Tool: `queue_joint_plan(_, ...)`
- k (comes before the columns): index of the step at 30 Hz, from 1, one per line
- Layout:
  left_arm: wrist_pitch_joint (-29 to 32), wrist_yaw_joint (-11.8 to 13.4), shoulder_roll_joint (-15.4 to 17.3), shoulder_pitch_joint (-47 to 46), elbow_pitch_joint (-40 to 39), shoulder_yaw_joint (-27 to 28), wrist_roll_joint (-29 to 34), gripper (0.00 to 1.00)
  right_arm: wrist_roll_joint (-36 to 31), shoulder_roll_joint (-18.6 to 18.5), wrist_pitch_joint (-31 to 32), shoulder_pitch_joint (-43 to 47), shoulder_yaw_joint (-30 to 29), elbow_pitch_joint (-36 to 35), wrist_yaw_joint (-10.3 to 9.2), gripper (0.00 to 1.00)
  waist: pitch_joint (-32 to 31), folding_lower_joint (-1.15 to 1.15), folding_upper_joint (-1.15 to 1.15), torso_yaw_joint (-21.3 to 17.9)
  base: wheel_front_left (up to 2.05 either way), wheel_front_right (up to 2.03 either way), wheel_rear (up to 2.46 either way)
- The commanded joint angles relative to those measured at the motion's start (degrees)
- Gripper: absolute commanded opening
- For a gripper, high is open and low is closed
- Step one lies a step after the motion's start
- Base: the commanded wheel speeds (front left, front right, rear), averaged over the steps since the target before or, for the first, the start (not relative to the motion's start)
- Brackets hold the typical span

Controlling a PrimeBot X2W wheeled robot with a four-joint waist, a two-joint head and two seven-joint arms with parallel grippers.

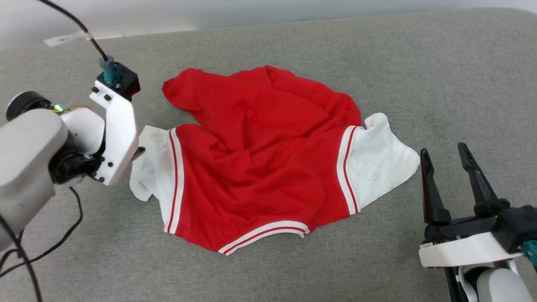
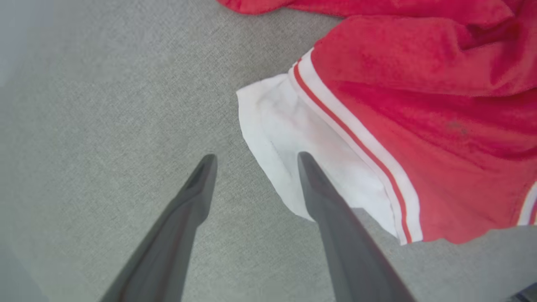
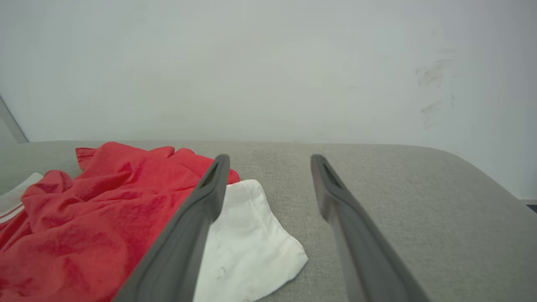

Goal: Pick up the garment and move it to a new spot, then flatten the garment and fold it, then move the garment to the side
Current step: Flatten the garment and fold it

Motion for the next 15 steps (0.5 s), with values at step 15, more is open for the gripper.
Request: queue_joint_plan(15, 8.9, 0.1, 2.9, 5.3, -8.6, -1.1, 1.4, 1.0, 0.5, -0.5, -0.1, -1.4, 0.4, -1.0, -0.04, 1.0, 3.3, 0.0, 0.0, -1.2, 0.0, 0.0, 0.0)
